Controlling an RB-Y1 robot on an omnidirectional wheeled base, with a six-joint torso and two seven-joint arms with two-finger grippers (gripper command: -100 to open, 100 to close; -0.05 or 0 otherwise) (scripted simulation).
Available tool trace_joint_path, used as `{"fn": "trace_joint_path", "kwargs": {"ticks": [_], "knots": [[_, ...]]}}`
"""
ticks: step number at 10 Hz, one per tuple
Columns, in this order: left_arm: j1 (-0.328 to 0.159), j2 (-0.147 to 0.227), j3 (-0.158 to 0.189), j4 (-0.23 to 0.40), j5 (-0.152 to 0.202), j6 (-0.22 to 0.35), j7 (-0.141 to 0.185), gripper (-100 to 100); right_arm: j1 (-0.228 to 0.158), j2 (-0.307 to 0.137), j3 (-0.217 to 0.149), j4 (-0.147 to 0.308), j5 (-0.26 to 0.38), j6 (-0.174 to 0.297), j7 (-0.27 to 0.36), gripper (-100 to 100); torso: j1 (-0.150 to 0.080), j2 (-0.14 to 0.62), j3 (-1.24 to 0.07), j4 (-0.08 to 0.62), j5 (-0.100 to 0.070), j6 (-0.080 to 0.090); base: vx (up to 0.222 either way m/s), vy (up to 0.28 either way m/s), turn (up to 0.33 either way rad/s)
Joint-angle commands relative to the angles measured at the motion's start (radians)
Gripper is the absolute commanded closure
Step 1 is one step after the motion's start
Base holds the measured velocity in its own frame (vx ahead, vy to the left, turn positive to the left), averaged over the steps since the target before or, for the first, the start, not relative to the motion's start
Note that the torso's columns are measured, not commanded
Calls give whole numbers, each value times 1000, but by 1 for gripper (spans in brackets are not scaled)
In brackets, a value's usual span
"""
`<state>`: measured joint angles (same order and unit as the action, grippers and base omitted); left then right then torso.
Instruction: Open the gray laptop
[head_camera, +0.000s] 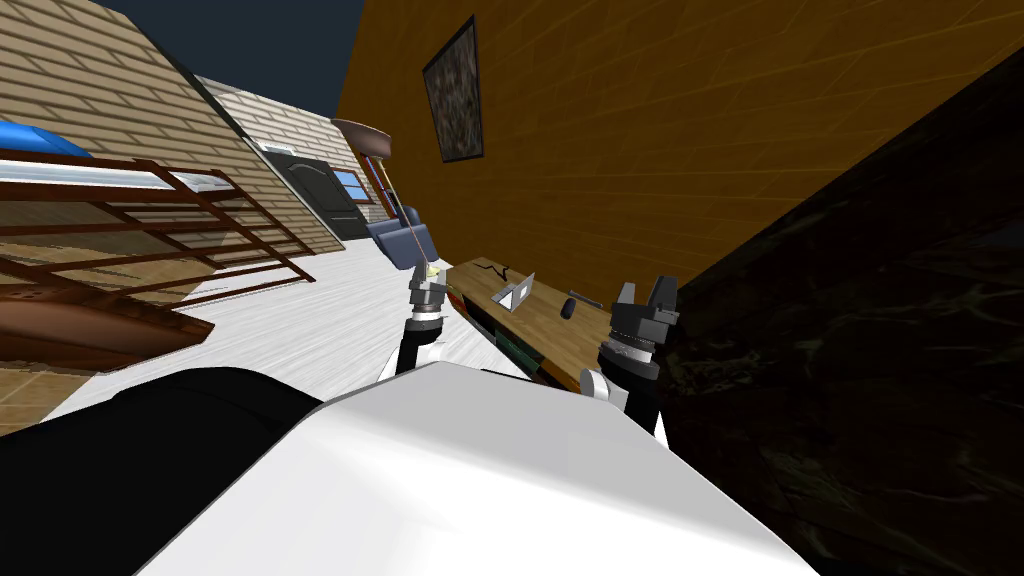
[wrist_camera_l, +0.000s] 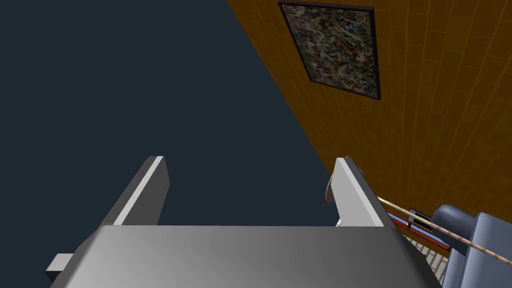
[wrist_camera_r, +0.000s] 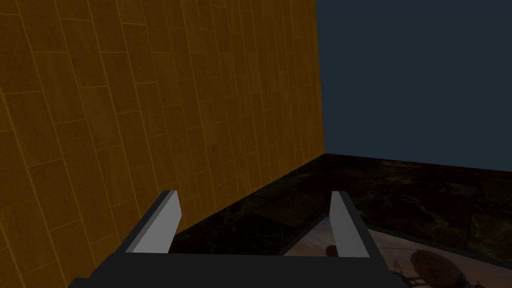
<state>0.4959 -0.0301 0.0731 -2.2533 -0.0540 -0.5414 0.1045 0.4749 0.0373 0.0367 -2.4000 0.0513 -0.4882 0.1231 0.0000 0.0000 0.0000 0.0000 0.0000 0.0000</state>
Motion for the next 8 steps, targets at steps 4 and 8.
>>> {"fn": "trace_joint_path", "kwargs": {"ticks": [4, 8], "knots": [[0, 0, 0, 0, 0, 0, 0, 0, 0, 0, 0, 0, 0, 0, 0, 0, 0, 248, -497, 248, 0, 0, 0, 0, 0], [0, 0, 0, 0, 0, 0, 0, 0, 0, 0, 0, 0, 0, 0, 0, 0, 0, 544, -1087, 544, 0, 0, 0, 0, 0]]}}
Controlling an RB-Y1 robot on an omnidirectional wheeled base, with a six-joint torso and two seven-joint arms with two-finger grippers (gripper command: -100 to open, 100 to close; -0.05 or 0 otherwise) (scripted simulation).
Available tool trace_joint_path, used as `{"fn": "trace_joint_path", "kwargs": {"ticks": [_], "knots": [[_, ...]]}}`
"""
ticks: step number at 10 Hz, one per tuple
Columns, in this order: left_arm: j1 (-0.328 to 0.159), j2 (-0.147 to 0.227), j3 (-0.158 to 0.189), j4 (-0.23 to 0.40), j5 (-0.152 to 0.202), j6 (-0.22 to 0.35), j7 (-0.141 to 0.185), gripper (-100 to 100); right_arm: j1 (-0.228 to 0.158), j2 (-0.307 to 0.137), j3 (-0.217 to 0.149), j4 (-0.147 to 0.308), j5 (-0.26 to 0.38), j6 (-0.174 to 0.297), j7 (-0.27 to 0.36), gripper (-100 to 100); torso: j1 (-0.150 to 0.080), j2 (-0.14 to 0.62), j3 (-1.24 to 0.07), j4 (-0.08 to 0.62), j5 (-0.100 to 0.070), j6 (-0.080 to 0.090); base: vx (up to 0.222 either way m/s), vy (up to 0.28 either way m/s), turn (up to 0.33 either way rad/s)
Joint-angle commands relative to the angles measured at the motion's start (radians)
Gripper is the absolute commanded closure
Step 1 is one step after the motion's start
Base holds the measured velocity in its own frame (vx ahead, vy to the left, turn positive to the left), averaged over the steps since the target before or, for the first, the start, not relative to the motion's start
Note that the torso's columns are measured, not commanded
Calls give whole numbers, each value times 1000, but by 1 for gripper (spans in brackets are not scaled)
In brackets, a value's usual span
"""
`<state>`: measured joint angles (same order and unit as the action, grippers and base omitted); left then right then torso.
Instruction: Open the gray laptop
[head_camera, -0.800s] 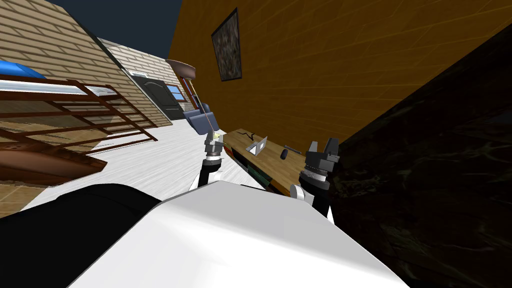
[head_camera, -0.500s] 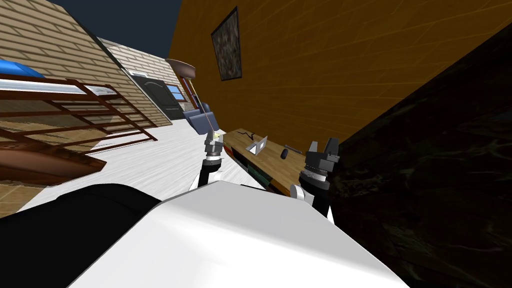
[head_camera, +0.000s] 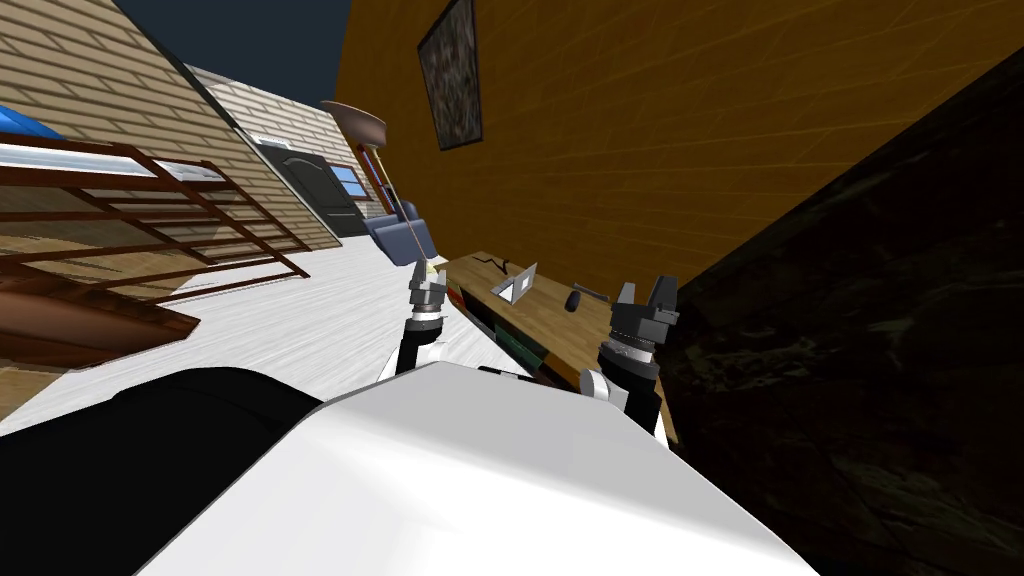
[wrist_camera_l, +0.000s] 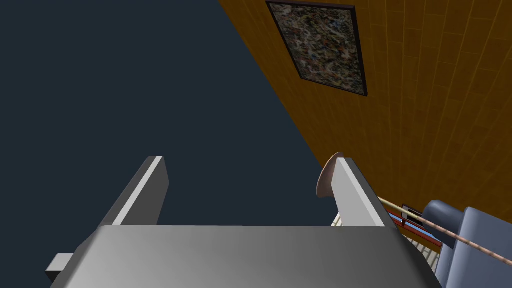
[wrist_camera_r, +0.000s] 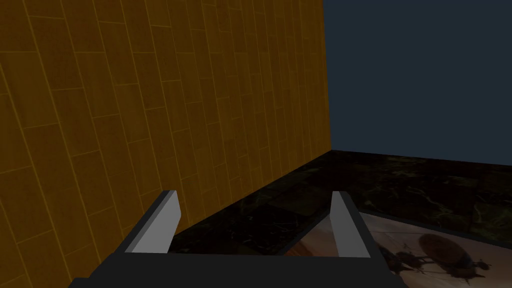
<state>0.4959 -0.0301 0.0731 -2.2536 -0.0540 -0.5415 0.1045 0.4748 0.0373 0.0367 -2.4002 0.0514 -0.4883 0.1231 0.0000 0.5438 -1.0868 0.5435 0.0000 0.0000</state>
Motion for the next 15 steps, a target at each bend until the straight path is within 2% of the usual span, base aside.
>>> {"fn": "trace_joint_path", "kwargs": {"ticks": [1, 2, 4, 8, 11, 15], "knots": [[0, 0, 0, 0, 0, 0, 0, 0, 0, 0, 0, 0, 0, 0, 0, 0, 0, 74, -148, 74, 0, 0, 0, 0, 0], [-5, 43, 3, 6, -2, 9, -3, -100, 0, 0, 0, 0, 0, 0, 0, 0, 0, 148, -295, 148, 0, 0, -3, -2, -56], [-16, 101, 9, 20, -7, 31, -11, -100, 0, 0, 0, 0, 0, 0, 0, 0, 0, 192, -383, 191, 0, 0, -27, -6, -73], [-52, 184, 32, 69, -24, 104, -39, -100, 0, 0, 0, 1, 0, 0, 0, 0, 0, 195, -389, 195, 0, 0, -54, -13, -135], [-86, 212, 55, 116, -40, 175, -65, -100, 0, 0, 0, 1, 0, 0, 0, 0, 0, 195, -388, 195, 0, 0, -87, -16, -178], [-136, 223, 91, 183, -65, 279, -104, -100, 0, 0, 0, 1, 0, 0, 0, 0, 0, 194, -389, 194, 0, 0, -96, -32, -194]]}}
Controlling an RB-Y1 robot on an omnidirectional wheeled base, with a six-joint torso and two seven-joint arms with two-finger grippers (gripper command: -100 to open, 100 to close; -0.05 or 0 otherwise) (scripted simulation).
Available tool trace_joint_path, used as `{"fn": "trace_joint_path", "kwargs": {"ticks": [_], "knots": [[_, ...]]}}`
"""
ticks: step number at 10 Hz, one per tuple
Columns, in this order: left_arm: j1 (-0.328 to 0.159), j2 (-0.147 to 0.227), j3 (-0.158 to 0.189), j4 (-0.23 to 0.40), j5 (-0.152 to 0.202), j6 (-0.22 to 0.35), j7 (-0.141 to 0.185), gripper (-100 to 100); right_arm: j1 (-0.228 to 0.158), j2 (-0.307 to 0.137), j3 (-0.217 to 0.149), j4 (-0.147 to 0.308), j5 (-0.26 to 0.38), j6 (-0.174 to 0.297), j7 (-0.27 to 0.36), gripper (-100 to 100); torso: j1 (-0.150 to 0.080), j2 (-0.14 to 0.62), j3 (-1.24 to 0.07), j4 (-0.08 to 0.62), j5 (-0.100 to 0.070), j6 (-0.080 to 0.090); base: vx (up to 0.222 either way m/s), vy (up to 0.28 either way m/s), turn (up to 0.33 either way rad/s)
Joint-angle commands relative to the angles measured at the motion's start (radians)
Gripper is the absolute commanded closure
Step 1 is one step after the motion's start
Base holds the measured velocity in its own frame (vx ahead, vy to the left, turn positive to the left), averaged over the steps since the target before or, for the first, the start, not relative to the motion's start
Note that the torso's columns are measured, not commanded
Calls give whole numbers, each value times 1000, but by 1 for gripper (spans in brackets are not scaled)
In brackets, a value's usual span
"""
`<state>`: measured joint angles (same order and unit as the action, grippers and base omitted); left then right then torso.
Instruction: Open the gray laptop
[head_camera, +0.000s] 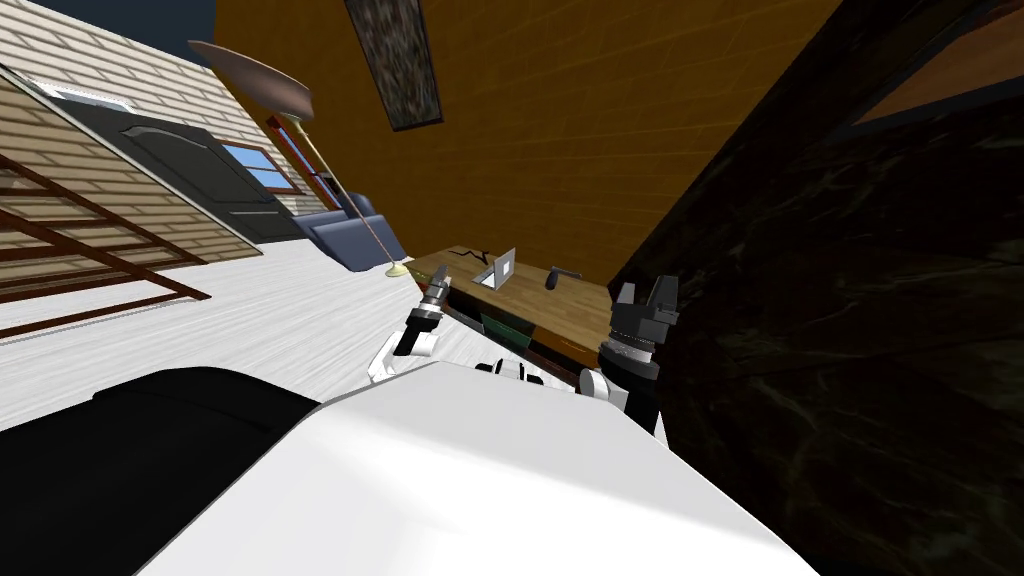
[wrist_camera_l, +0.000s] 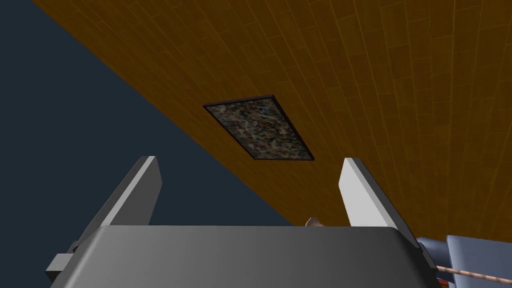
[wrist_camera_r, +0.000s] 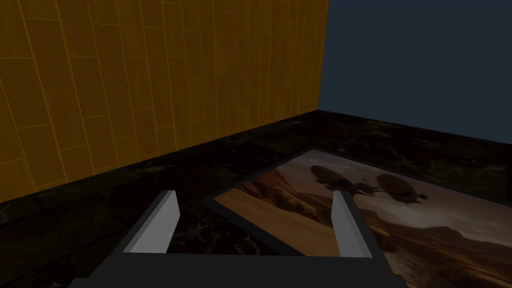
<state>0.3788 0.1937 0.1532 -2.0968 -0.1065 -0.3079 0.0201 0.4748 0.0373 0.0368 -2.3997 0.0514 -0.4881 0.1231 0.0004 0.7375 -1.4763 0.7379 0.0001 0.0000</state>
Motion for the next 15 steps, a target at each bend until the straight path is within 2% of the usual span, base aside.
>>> {"fn": "trace_joint_path", "kwargs": {"ticks": [1, 8, 15], "knots": [[-31, 0, 20, 42, -20, 71, -29, -100, 0, 0, 0, 0, 0, 0, 0, 0, 0, 0, 0, 0, 0, 0, -91, -35, -212], [-105, 6, 69, 135, -77, 240, -79, -100, 0, 0, 0, 0, 0, 0, 0, 0, -1, -1, -1, 0, 0, 0, -45, -37, -167], [-162, 55, 82, 191, -152, 385, -98, -100, 1, 0, 0, 0, 0, 0, 0, 0, 0, -1, -1, 0, 0, 0, 83, -15, -97]]}}
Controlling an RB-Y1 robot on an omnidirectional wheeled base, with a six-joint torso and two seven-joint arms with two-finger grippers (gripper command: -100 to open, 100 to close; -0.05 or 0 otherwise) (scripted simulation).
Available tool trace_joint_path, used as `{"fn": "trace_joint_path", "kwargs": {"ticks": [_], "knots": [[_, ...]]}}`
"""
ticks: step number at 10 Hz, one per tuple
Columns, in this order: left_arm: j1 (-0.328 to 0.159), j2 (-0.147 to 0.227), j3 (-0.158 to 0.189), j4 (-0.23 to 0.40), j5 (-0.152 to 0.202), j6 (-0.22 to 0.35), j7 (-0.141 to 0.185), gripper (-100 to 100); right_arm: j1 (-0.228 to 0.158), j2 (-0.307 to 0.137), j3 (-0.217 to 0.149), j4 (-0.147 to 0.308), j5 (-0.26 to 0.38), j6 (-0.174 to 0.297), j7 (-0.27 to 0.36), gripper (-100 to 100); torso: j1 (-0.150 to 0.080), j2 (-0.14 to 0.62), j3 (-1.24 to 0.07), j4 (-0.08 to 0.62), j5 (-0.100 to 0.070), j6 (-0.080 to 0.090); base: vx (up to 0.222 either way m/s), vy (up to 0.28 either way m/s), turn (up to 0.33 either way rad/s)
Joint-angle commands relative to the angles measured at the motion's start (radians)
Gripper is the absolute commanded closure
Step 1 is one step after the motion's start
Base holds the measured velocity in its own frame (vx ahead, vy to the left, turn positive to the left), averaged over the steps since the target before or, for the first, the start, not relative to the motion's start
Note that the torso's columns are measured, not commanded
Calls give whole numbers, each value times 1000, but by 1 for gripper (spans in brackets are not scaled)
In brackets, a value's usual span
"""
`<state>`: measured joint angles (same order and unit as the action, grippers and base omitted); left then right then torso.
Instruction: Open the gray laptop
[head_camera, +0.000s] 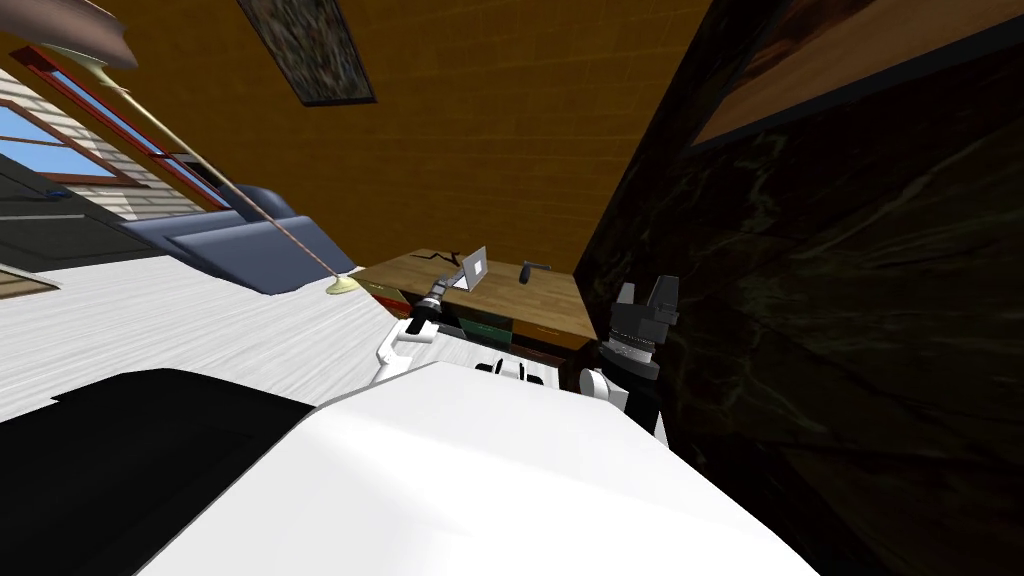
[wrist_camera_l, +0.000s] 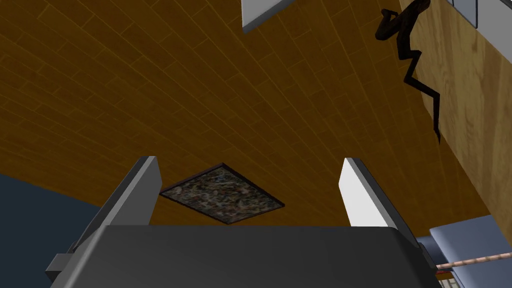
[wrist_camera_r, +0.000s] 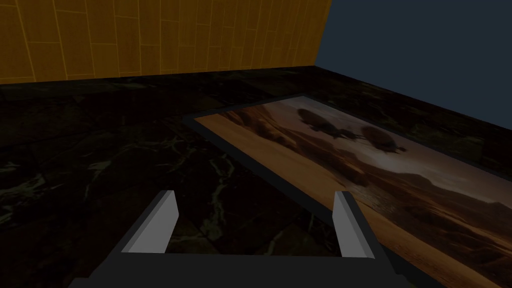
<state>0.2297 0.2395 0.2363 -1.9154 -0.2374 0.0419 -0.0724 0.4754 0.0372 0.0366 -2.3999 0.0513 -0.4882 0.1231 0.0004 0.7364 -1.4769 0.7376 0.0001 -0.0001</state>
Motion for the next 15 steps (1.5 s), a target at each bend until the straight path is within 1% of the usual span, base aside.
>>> {"fn": "trace_joint_path", "kwargs": {"ticks": [1, 4, 5, 9, 10, 11, 12, 13, 14, 15], "knots": [[-20, 19, -1, 15, -33, 54, -6, -100, 0, 0, 0, 0, 0, 0, 0, 0, -1, 1, 0, 0, 0, 0, 123, -5, -75], [-38, 46, -1, 27, -66, 108, -9, -100, 0, 0, 0, 0, 0, 0, 0, 0, 0, 1, 1, 0, 0, 0, 133, 2, -71], [-49, 62, -2, 33, -86, 140, -11, -100, 0, 0, 0, 0, 0, 0, 0, 0, 1, 1, 1, 0, 0, 0, 160, 23, -94], [-68, 96, -3, 45, -124, 205, -16, -100, 0, 0, 0, 0, 0, 0, 0, 0, 0, 2, 1, 1, 0, 0, 145, 13, -71], [-64, 91, -3, 41, -117, 194, -15, -100, 0, 0, 0, 0, 0, 0, 0, 0, 0, 2, 1, 1, 0, 0, 60, 10, -14], [-65, 92, -3, 42, -118, 197, -15, -100, 0, 0, 0, 0, 0, 0, 0, 0, -1, 6, 3, 1, 0, 0, 15, 2, 2], [-65, 92, -3, 42, -118, 197, -15, 100, 0, 0, 0, 0, 0, 0, 0, 0, -1, 7, 4, 2, 0, 0, 7, 1, 1], [-74, 87, -8, 27, -81, 242, 16, 100, 0, 0, 0, 0, 0, 0, 0, 0, -1, 5, 3, 2, 0, 0, -21, 103, -25], [-78, 85, -11, 20, -62, 264, 31, 100, 0, 0, 0, 0, 0, 0, 0, 0, 7, 5, 3, 3, 4, 0, -34, 149, -28], [-83, 82, -14, 13, -43, 286, 46, 100, 0, 0, 0, 0, 0, 0, 0, 0, 8, 4, 3, 0, 6, 1, -25, 150, -28]]}}
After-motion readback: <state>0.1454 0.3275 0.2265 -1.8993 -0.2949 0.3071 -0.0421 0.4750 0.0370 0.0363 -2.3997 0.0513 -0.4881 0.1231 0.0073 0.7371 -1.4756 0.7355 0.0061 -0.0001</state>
